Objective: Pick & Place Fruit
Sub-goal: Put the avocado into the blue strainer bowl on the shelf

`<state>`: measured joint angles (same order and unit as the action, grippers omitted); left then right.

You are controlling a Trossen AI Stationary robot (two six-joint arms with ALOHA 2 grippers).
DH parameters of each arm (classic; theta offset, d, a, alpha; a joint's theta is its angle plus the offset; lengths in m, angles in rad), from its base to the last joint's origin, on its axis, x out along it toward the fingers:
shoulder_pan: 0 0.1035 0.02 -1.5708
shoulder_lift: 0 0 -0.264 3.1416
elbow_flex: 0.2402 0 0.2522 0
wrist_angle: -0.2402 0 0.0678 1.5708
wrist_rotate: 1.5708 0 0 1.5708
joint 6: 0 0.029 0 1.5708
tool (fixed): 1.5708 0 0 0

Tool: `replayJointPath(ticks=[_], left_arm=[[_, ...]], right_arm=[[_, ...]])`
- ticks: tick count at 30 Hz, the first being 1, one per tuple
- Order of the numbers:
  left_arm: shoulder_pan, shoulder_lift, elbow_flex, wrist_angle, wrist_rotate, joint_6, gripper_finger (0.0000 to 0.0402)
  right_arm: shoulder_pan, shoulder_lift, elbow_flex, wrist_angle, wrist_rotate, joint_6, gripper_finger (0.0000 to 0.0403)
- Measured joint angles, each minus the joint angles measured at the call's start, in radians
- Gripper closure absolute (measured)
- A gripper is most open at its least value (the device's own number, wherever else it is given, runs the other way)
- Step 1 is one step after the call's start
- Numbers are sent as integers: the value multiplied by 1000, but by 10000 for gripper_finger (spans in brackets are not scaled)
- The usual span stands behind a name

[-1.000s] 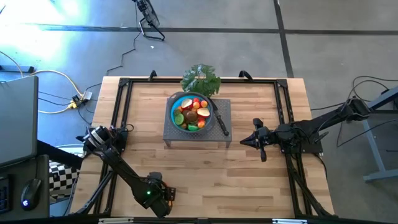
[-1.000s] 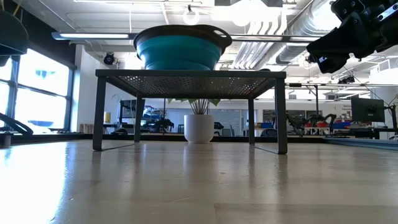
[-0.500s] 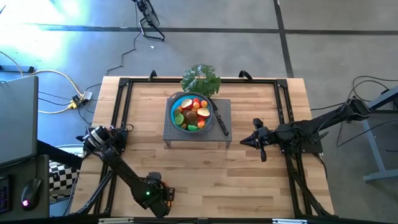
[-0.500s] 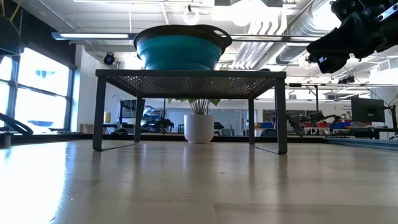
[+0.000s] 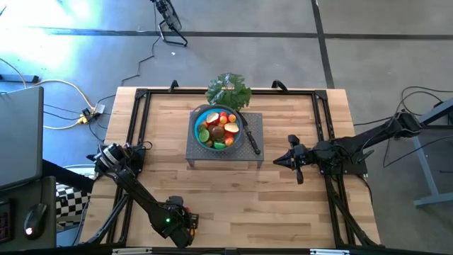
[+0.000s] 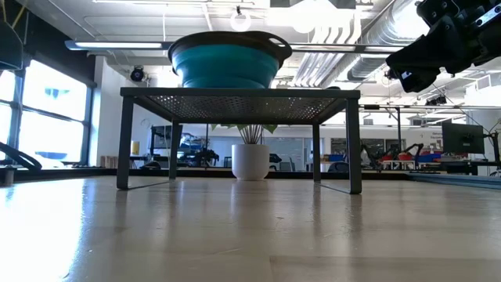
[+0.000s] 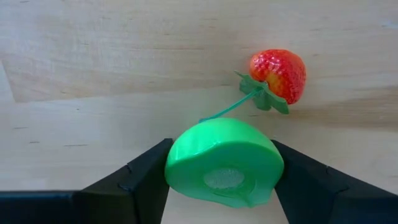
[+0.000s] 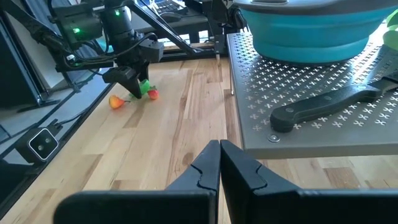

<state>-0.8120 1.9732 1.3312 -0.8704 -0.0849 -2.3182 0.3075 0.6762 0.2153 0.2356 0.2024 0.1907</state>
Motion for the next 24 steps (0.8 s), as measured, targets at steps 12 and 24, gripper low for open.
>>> replayJointPath(ticks=[12, 24], left_arm=[[1, -1, 69, -107, 20, 30, 167], [1, -36, 196, -292, 2, 102, 167]], right_arm=[[0, 0, 0, 0, 0, 0, 399], [0, 0, 0, 0, 0, 6, 399]])
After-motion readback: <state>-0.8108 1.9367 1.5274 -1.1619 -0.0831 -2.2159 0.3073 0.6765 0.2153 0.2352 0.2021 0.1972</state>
